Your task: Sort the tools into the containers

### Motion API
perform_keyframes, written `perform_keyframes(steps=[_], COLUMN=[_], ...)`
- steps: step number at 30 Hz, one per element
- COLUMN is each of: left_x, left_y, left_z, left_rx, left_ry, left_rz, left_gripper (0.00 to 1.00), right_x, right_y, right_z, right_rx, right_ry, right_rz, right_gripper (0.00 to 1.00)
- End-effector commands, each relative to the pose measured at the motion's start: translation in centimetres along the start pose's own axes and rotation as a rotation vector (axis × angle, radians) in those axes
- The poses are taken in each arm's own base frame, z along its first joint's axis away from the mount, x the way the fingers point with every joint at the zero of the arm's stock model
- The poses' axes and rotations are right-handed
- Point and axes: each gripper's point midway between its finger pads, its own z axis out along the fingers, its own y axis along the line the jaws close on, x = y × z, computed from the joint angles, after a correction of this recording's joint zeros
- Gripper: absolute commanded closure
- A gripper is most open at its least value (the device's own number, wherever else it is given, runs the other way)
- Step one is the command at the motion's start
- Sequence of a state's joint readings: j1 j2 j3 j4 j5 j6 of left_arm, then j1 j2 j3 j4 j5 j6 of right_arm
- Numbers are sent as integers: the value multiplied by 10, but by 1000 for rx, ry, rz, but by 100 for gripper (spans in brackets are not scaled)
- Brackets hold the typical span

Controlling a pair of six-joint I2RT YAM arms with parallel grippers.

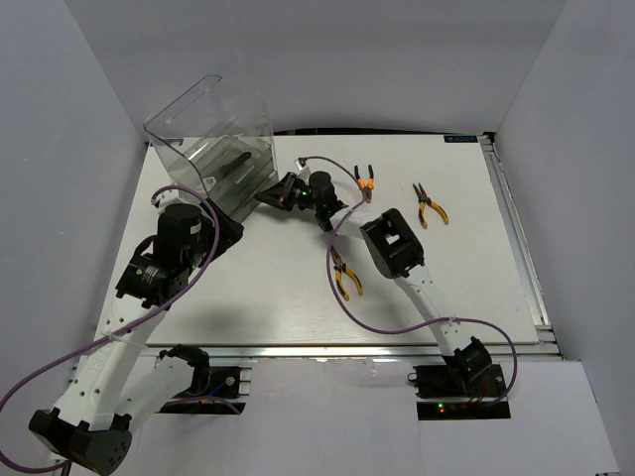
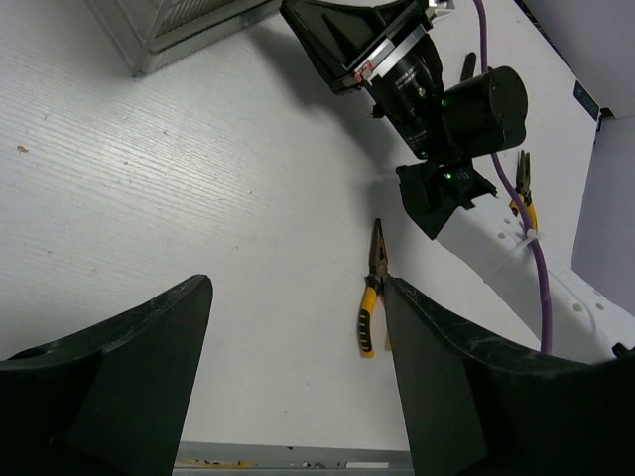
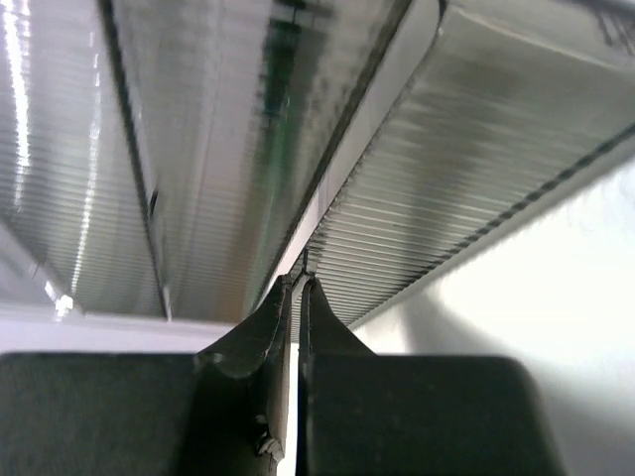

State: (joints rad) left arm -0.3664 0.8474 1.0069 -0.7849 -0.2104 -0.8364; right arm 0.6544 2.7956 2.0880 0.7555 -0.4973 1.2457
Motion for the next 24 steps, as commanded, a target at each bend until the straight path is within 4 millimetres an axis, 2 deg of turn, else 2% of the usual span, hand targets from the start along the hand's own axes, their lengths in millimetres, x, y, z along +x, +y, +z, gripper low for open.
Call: perform_keyframes(steps=[1,2,3,4,5,6,7,8,9,10,13,14,17,21,24], left_x=[-6,-6,-7,-7,-4,-5,-4,-2,-3,-1,4,5,6,5,10], left_y=[-7,-7,-7,-9,-8,-9,-10,-10,-13,-13,-19,-21,-26,-30,-37], left_z=[-2,-2,-2,-2,1,2,3,6,7,9,14,15,18,16,16], left_rx=[32,35,41,53,53,61,69,72,85,86,122,130,149,168,209], left_ry=[-21,-24,-29,-34,-30,-36,-31,-25,-31,-24,1,7,22,20,42], left_rz=[-13,-11,-12,-15,-7,-4,2,9,8,20,49,51,79,90,77], left_gripper=[19,19,19,19,18,18,18,18,18,18,17,17,16,12,5], right_x=[-9,-1,-3,-3,6,1,1,1,5,7,10,12,13,11,5], right_y=[47,32,31,44,30,30,41,40,28,34,30,29,31,31,30], right_z=[-16,-27,-35,-43,-54,-63,-71,-77,-89,-94,-105,-105,-110,-120,-131], right_rx=[-108,-79,-80,-111,-83,-85,-112,-109,-84,-98,-94,-90,-84,-74,-69], right_ry=[11,29,30,43,63,59,72,77,82,101,130,141,158,181,208], right_rz=[-115,-92,-94,-116,-92,-95,-114,-111,-93,-108,-144,-147,-167,-193,-216], right_gripper=[100,100,100,100,100,100,100,100,100,100,99,94,91,80,64])
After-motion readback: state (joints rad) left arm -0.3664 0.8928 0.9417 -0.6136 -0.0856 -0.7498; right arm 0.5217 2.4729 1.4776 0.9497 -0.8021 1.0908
